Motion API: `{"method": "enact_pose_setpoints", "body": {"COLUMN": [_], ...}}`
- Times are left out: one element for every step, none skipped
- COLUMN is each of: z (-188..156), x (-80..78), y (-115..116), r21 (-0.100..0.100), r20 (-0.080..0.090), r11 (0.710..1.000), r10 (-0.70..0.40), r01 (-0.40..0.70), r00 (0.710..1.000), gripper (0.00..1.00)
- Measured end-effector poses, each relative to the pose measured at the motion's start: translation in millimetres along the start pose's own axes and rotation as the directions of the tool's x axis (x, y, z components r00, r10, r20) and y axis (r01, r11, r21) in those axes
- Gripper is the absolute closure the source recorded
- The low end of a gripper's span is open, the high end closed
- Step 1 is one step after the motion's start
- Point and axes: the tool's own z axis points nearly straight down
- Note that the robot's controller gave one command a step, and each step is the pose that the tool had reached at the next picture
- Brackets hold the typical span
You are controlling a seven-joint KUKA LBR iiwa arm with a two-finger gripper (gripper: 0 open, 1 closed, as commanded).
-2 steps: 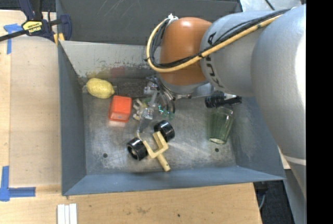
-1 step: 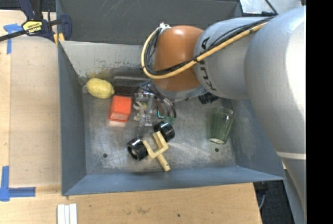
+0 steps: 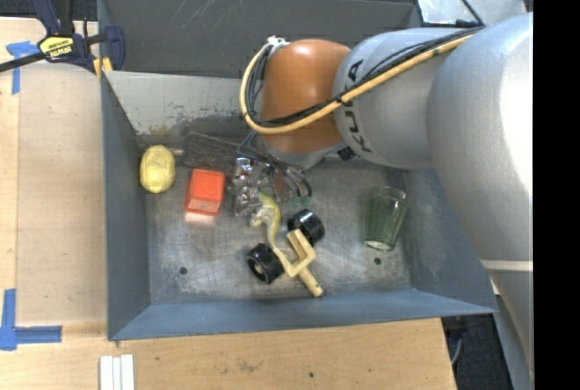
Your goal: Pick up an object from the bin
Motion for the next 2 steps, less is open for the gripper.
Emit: {"method": "enact_pose_setpoints", "body": {"z": [0.0, -0.6], "x": [0.0, 1.4], "y": [-0.1, -0.7], "r21": [0.0, 0.0], "r20": [0.0, -0.002], "r11": [1.0, 1.0], "r10": [0.001, 0.001], "r01": [-0.001, -0.001], "r00": [1.0, 1.0], "gripper": [1.0, 1.0]}}
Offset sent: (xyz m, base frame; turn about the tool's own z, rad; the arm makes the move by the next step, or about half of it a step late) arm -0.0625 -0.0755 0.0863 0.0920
